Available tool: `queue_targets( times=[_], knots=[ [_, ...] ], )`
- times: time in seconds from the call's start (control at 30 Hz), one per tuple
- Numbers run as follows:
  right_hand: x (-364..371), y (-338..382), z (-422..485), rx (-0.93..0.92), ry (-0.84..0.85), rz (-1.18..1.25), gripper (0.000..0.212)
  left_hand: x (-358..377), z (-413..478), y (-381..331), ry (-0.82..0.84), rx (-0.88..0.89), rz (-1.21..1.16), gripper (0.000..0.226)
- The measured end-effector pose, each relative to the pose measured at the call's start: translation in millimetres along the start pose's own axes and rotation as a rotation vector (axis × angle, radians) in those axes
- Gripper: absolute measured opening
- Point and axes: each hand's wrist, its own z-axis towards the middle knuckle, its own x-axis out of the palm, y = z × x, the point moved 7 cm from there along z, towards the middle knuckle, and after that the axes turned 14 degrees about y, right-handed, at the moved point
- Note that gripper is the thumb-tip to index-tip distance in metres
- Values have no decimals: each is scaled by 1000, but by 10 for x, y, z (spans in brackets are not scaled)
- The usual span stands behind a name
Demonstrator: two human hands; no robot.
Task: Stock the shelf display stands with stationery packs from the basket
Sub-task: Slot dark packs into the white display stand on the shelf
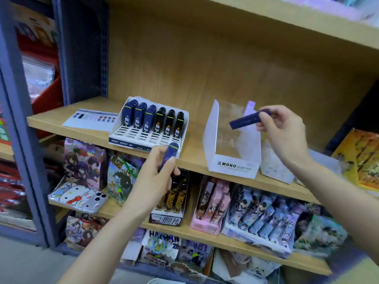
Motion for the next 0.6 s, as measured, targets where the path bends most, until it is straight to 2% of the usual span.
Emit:
queue_targets(
  times=[0.1, 0.27, 0.43, 0.6],
  knots=[
    [-152, -168, 331, -30, -29, -184, 12, 126, 210, -95, 9, -1, 99, 9],
    [-126, -338, 756, -84, 17, -336, 14, 312, 472, -43, 3, -94, 108, 14],
    [-170, -336, 973, -146, -33, -324, 18, 406, 552, -106, 18, 7, 184, 15],
    [-151, -317, 1065, -189, -30, -307, 18, 293, 572, -135, -116, 22, 283, 7]
  ],
)
